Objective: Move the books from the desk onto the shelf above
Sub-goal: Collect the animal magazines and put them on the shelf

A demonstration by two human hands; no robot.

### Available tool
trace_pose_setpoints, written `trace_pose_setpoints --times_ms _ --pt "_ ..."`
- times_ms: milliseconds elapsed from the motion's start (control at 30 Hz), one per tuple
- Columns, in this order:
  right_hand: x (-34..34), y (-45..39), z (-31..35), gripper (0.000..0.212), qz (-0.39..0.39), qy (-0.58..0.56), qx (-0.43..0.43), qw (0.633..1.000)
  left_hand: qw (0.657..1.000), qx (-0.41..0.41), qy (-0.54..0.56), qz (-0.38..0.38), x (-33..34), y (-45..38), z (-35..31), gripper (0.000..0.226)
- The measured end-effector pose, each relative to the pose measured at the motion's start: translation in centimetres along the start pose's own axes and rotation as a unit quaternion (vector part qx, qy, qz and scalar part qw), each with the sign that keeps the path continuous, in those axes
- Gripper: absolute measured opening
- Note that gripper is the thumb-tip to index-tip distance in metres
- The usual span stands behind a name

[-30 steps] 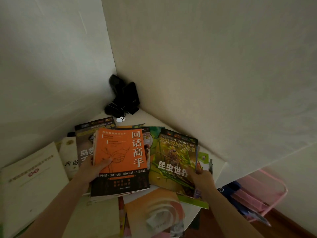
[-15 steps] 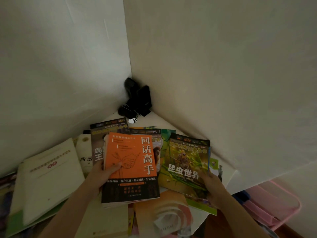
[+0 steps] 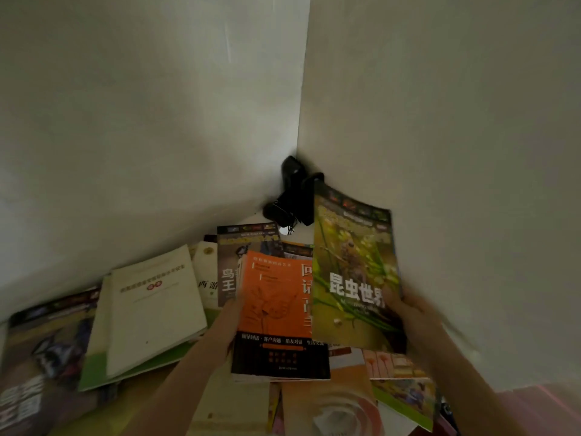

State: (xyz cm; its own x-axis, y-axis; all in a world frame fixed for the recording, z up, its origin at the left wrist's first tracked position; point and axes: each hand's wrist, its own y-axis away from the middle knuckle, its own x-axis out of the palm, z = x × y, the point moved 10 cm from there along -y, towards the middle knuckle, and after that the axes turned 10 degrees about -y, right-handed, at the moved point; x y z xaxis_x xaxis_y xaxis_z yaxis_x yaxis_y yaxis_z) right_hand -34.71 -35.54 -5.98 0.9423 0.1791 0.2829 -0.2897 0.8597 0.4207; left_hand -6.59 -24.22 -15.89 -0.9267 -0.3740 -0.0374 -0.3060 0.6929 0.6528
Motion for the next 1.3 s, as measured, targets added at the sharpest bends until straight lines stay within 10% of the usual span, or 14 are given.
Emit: trace_pose_setpoints --times_ms 300,733,1300 --pt "4.9 -4.0 -10.4 0.016 0.008 0.262 -0.003 0.965 1.0 -0.002 -0.004 -0.002 0.2 -0.7 0.8 0.076" --pt "5.9 -2.6 -12.1 0.033 -0.002 -0.136 0.187 0.973 0.993 0.094 -0.039 0.06 0.6 -0.3 -0.1 0.084" --pt "2.0 -4.4 -9.6 0.02 -0.039 0.101 0.033 0.994 0.995 0.084 -0.06 0.006 -0.2 -0.2 0.4 0.065"
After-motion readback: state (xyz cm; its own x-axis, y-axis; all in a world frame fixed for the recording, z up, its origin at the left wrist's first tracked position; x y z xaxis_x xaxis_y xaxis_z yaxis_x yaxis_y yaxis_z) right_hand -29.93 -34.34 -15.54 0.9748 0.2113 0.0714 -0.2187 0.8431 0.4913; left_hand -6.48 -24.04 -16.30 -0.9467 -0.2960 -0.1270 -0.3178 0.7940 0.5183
